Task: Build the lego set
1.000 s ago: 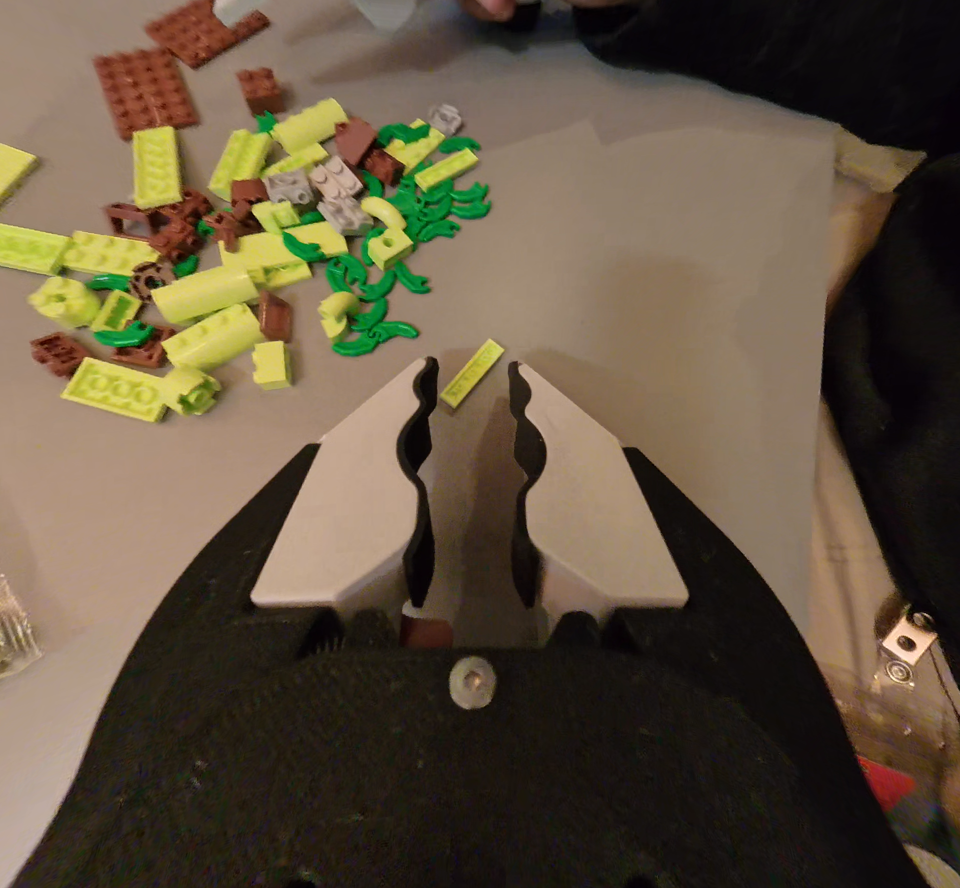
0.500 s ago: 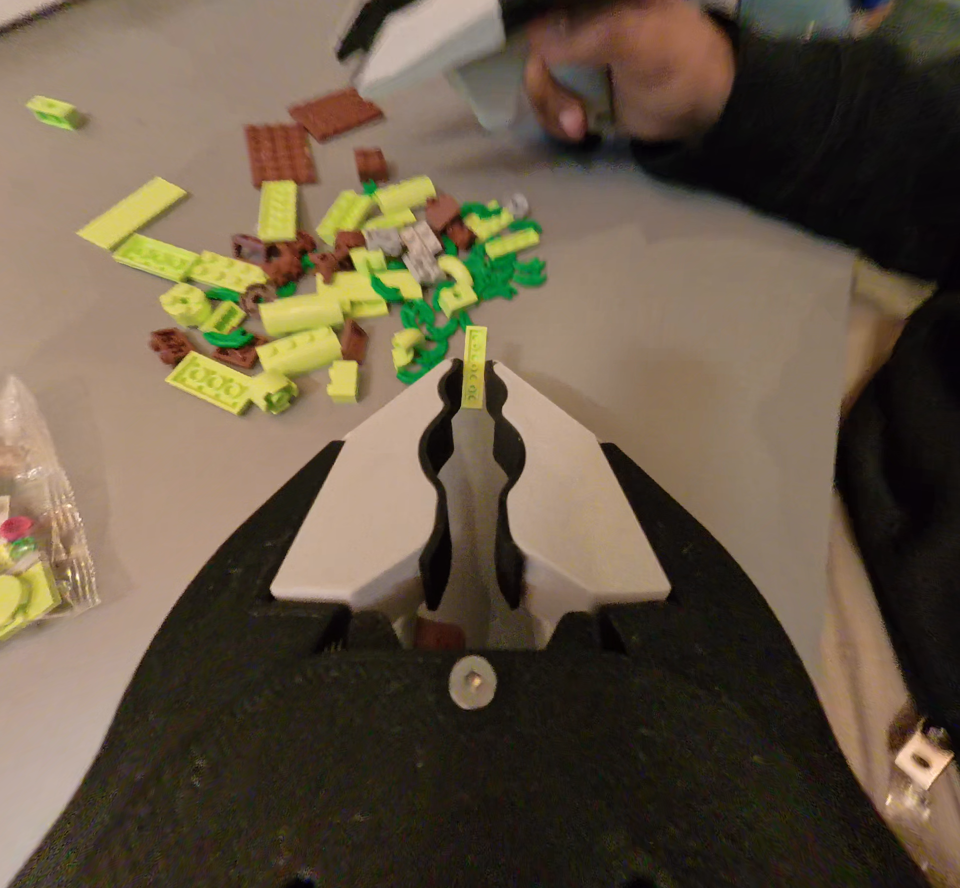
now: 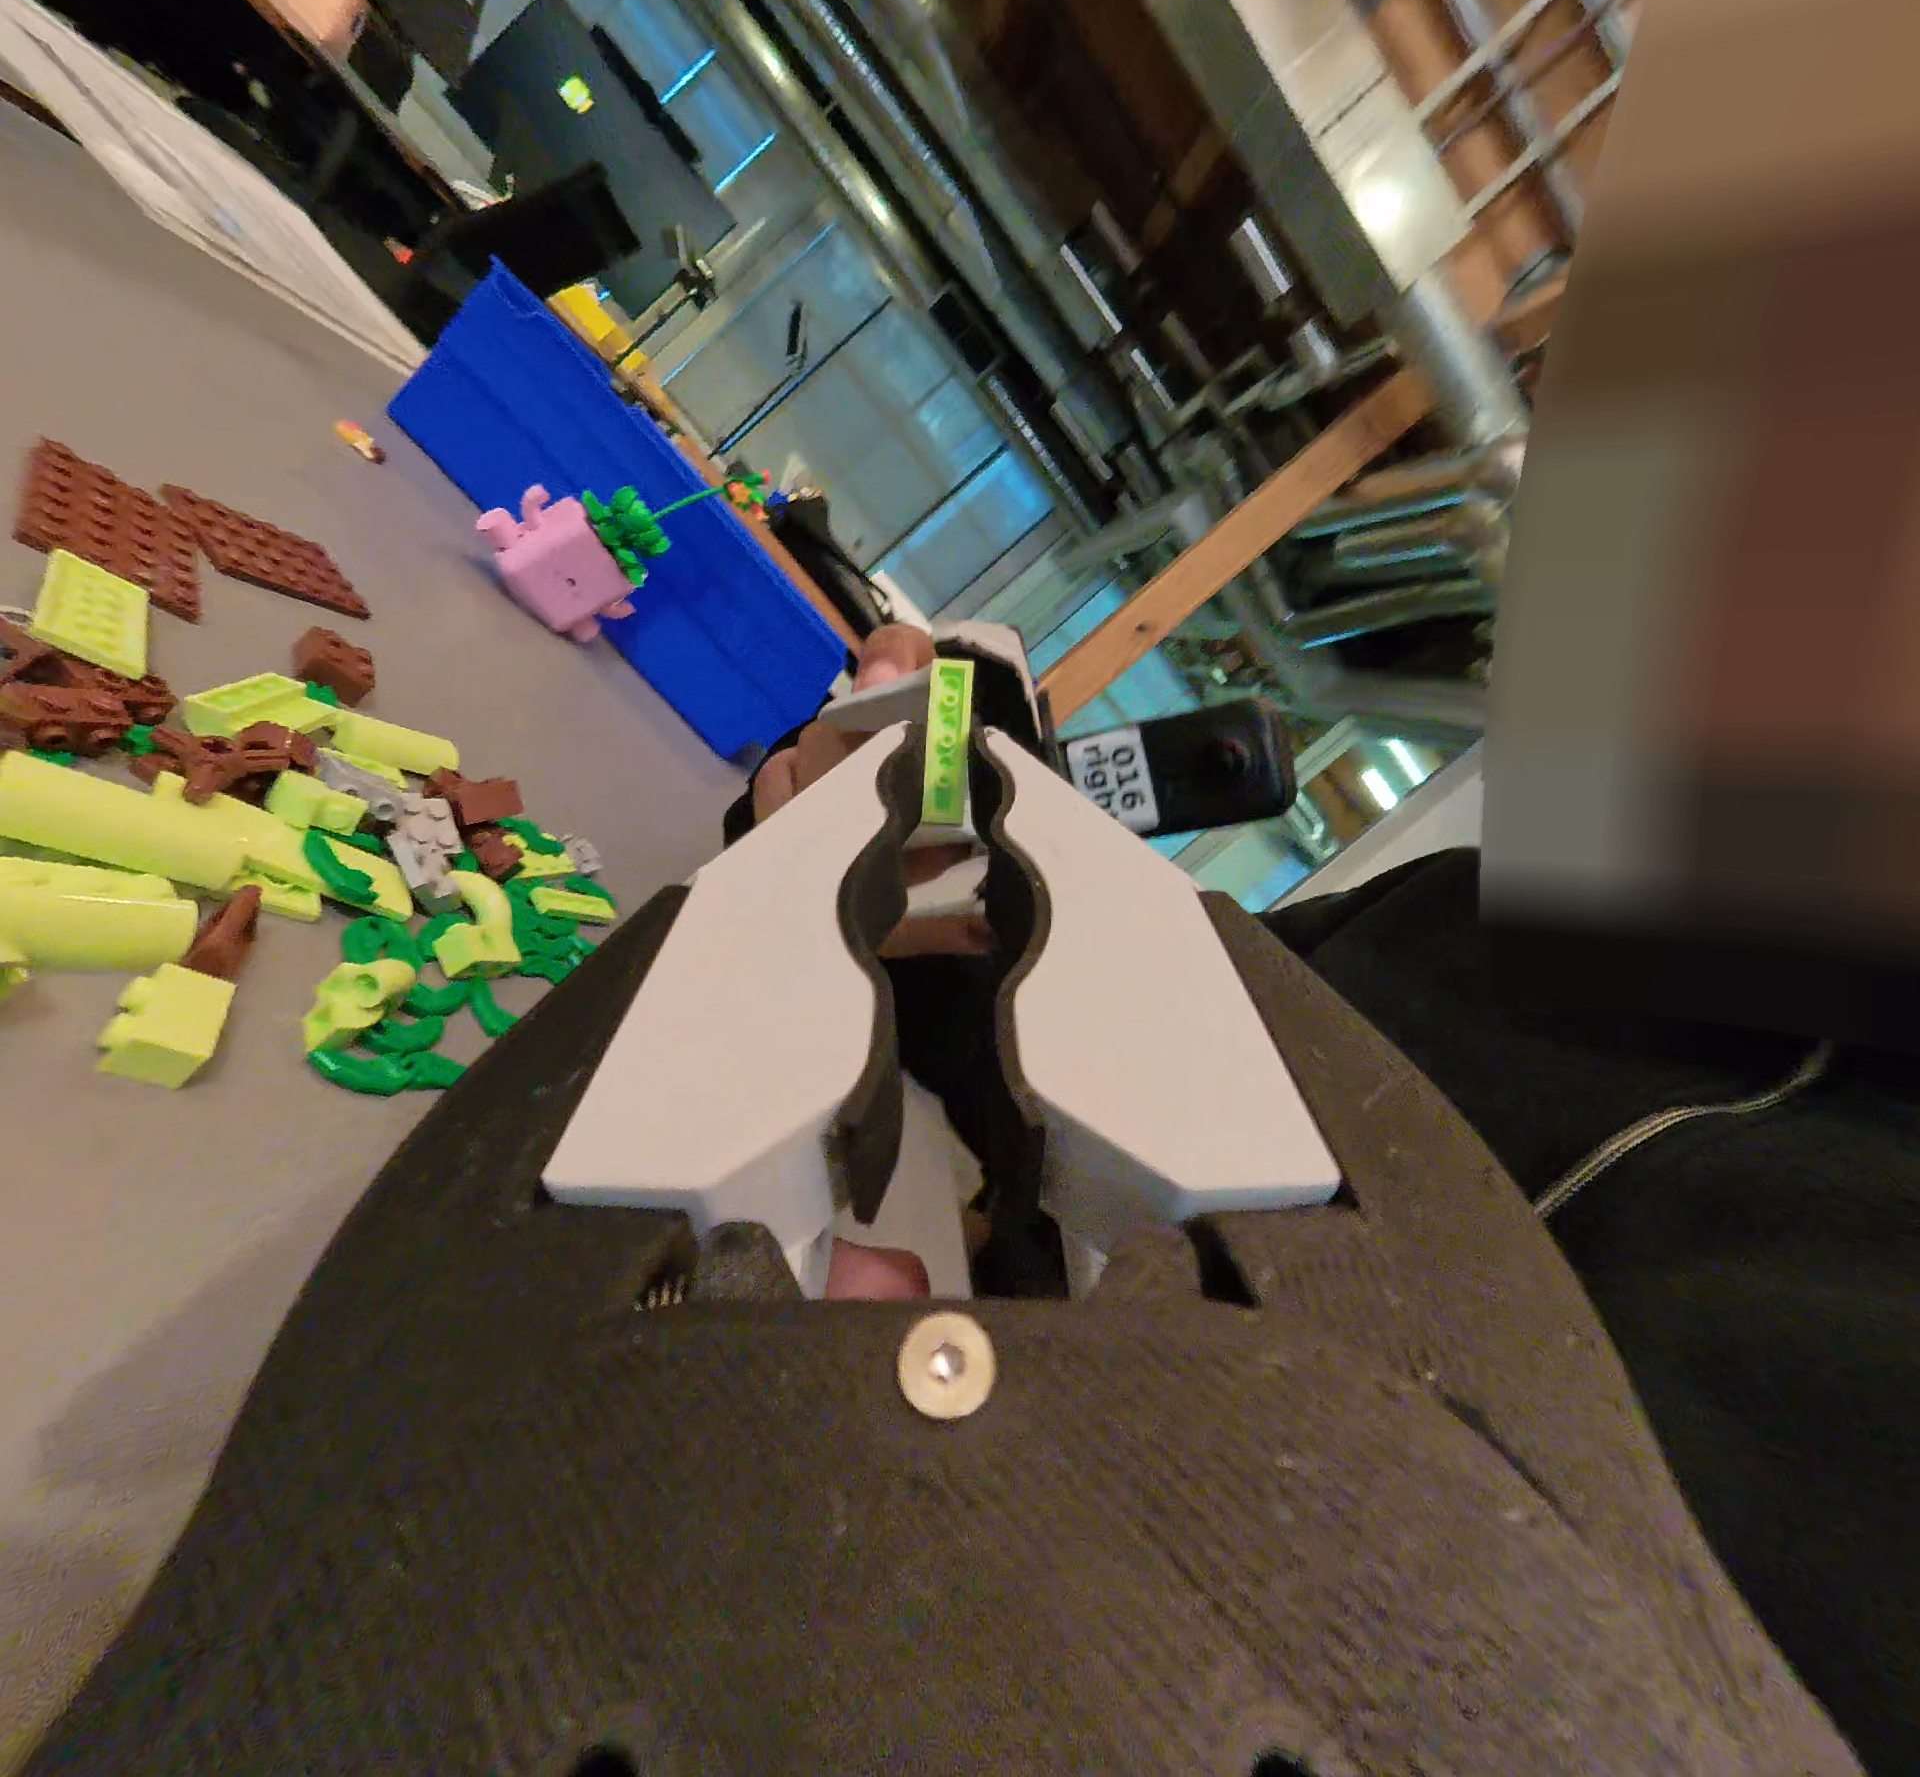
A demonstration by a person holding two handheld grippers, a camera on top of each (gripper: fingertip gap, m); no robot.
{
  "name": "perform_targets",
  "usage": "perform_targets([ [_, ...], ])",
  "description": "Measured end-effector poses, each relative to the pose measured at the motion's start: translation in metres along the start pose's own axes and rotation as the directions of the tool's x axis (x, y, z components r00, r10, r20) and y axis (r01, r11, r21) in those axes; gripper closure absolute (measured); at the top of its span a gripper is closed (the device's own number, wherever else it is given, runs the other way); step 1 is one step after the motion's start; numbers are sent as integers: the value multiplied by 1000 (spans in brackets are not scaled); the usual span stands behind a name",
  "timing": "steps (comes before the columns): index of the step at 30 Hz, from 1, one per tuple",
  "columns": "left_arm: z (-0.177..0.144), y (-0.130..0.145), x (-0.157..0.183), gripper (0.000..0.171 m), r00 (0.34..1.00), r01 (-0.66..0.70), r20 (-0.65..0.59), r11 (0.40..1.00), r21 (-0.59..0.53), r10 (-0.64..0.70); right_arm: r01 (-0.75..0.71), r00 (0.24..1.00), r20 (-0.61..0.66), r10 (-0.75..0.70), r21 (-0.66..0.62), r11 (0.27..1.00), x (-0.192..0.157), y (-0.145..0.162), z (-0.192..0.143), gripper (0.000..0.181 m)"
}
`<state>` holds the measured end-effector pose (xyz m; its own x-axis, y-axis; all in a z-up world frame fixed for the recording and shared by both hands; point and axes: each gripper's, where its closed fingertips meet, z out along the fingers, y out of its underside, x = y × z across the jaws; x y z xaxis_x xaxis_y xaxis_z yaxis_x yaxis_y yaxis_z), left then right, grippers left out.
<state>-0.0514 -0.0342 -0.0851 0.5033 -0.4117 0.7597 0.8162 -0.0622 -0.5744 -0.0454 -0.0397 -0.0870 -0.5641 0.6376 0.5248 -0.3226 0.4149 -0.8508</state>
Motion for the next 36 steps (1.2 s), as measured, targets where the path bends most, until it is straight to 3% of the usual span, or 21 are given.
perform_targets([
  [7,7,7,3,166,996,68,-52,998,-5,-68,233,960,-142,-240,-61,970,3,0,2,146],
  [15,10,12,4,165,995,73,-71,997,-25,-74,222,965,-130,-228,-55,973,1,-2,1,150],
  [18,7,10,-1,153,998,55,-39,998,-18,-56,185,967,-165,-194,-69,980,15,3,-3,150],
  [20,5,7,-3,148,999,35,-11,999,-9,-35,115,964,-224,-143,-133,984,40,22,-11,150],
  [22,5,10,-5,147,1000,-3,21,999,-35,4,-48,954,-298,-31,-255,966,73,63,-24,150],
  [26,8,22,-11,146,992,-85,87,989,-120,96,-384,913,-316,260,-445,809,96,138,-53,150],
  [32,12,40,-20,144,976,-143,128,962,-232,176,-380,924,-183,337,-551,743,75,166,-66,150],
  [36,12,42,-21,143,978,-136,119,961,-240,168,-348,931,-134,339,-601,720,64,173,-65,150],
])
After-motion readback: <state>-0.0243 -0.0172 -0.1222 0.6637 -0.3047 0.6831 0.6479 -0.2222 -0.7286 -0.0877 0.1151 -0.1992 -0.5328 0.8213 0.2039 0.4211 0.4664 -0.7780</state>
